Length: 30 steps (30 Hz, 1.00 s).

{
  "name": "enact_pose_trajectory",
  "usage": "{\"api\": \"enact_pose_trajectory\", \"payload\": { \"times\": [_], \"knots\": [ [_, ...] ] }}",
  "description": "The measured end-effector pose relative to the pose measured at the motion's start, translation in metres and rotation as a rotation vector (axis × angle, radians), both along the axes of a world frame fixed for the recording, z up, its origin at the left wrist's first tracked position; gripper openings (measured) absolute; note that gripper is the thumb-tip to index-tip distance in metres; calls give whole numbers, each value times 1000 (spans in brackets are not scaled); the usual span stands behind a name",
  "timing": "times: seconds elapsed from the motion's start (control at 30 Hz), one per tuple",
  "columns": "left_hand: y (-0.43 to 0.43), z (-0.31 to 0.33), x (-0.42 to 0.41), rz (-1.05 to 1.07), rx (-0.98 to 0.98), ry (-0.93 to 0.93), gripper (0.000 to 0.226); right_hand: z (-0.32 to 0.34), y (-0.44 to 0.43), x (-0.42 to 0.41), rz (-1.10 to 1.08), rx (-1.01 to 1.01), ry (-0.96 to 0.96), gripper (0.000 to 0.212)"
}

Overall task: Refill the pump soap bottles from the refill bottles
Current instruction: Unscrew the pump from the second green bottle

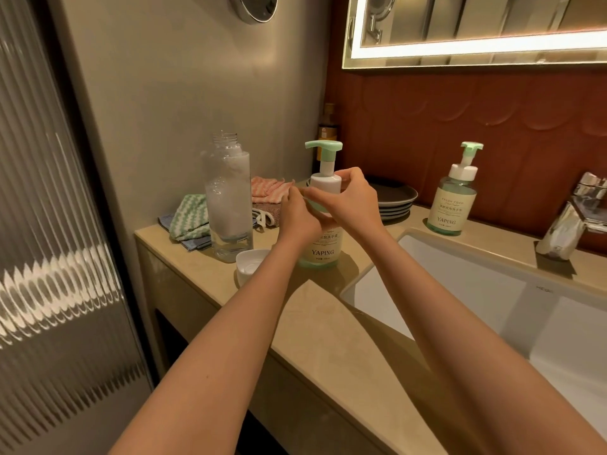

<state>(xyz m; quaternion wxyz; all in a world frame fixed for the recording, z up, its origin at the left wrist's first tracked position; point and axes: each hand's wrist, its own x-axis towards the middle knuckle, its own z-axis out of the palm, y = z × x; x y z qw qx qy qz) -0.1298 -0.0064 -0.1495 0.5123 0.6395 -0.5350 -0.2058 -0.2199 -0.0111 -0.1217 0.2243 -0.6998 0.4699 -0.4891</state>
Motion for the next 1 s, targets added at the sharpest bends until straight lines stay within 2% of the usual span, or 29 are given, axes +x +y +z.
{"api": "enact_pose_trajectory", "payload": {
  "times": [0.13, 0.27, 0.37, 0.53, 0.6, 0.8, 0.93, 1.0],
  "knots": [
    [0, 3, -2, 41, 24, -24, 80, 2, -2, 1, -90, -87, 4, 57],
    [1, 5, -4, 45, 21, -13, 67, 4, 1, -3, -21, -68, -21, 48],
    [2, 6, -4, 31, 0, 29, 53, 5, 3, -6, -36, -75, -42, 58],
    [3, 2, -3, -6, -4, 147, 44, 4, 2, -3, -11, 6, -48, 65],
    [4, 3, -4, 4, -18, 159, 48, 2, 3, 1, -23, 18, -23, 65],
    [3, 2, -3, 28, -3, 25, 54, 4, -2, 8, -75, 12, -42, 55],
    [3, 3, -4, 37, -19, -33, 58, 10, 5, 1, 33, 87, -82, 36],
    [4, 2, -3, 22, -35, -29, 61, 11, 7, 2, 40, 83, -77, 52]
  ]
}}
